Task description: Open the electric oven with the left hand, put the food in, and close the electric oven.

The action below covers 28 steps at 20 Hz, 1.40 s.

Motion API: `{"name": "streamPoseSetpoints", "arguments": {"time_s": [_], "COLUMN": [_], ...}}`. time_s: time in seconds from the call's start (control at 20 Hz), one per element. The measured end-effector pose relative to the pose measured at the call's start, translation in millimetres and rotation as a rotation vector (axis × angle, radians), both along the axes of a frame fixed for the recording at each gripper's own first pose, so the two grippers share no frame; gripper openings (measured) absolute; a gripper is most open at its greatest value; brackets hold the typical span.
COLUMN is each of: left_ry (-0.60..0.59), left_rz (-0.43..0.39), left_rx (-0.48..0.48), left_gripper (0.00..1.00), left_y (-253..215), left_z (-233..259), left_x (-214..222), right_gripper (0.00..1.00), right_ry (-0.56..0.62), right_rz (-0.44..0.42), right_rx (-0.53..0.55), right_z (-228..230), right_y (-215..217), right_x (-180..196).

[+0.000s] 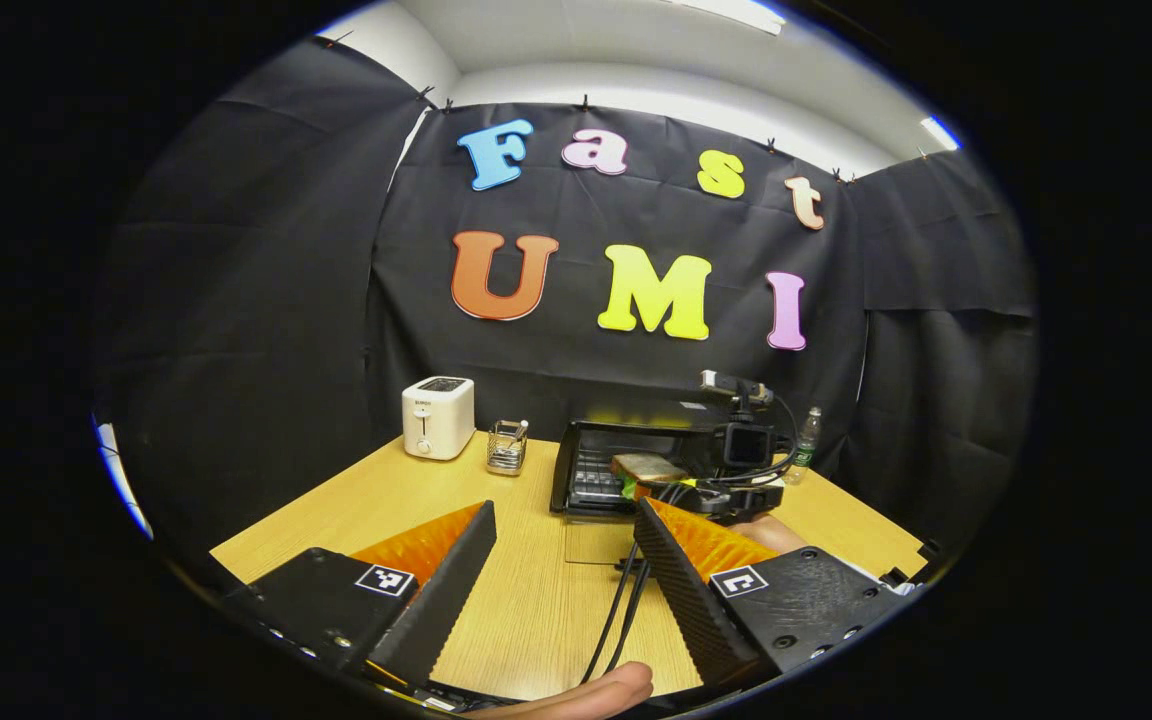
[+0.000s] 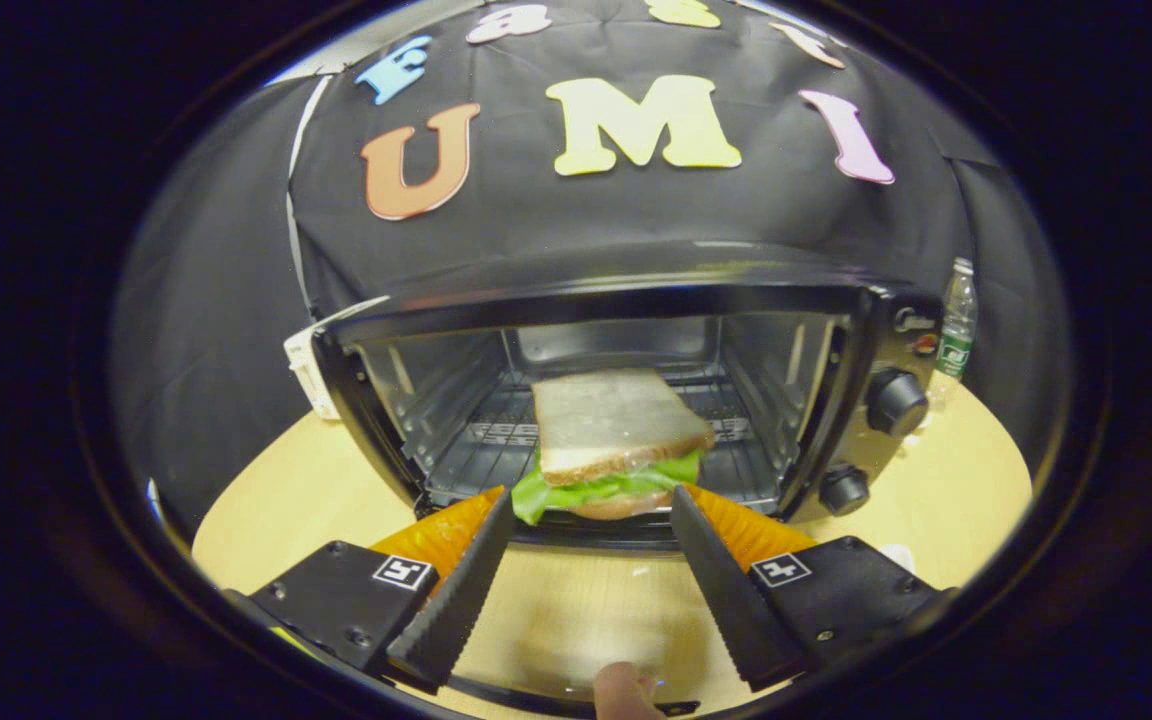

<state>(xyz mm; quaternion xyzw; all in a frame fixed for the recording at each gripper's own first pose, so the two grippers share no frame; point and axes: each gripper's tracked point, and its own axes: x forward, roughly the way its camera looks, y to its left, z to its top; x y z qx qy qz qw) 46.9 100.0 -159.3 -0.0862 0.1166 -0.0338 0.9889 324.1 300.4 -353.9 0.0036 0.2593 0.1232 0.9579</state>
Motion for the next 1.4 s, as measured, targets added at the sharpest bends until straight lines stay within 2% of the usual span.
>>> {"name": "streamPoseSetpoints", "arguments": {"time_s": [0.1,0.2,0.55,0.6,0.65,0.7,0.75,0.85,0.9,0.95,1.0,1.05,1.1,1.15,1.4], "left_ry": [0.004,0.005,0.091,0.110,0.125,0.145,0.163,0.197,0.218,0.239,0.261,0.279,0.297,0.323,0.434], "left_rz": [0.002,0.000,-0.010,-0.021,-0.039,-0.054,-0.068,-0.095,-0.107,-0.116,-0.123,-0.127,-0.132,-0.138,-0.168], "left_rx": [0.004,0.016,0.056,0.059,0.059,0.063,0.069,0.083,0.087,0.093,0.101,0.110,0.113,0.112,0.130], "left_gripper": [0.92,0.92,0.92,0.92,0.92,0.92,0.92,0.92,0.92,0.92,0.93,0.93,0.93,0.92,0.92], "left_y": [-4,-9,-31,-38,-48,-58,-67,-79,-93,-102,-109,-116,-122,-130,-160], "left_z": [-1,-2,-30,-37,-42,-49,-56,-75,-77,-86,-93,-101,-109,-120,-163], "left_x": [0,0,25,29,34,38,43,55,54,58,62,66,69,73,80], "right_gripper": [1.00,1.00,1.00,0.90,1.00,1.00,0.89,0.89,1.00,0.89,1.00,0.89,0.89,1.00,1.00], "right_ry": [0.016,-0.026,-0.264,-0.300,-0.324,-0.340,-0.366,-0.416,-0.442,-0.470,-0.496,-0.518,-0.539,-0.560,-0.603], "right_rz": [0.009,0.013,0.038,0.031,0.026,0.017,0.012,0.000,-0.008,-0.023,-0.044,-0.063,-0.074,-0.084,-0.085], "right_rx": [0.022,0.058,0.106,0.113,0.112,0.109,0.105,0.100,0.091,0.073,0.052,0.027,0.012,0.013,0.064], "right_z": [5,26,137,151,163,175,190,215,228,240,252,263,273,283,334], "right_y": [-5,-11,-60,-68,-81,-93,-106,-126,-136,-150,-162,-175,-186,-198,-233], "right_x": [-14,-28,-96,-104,-114,-123,-130,-143,-149,-155,-160,-167,-175,-182,-213]}}
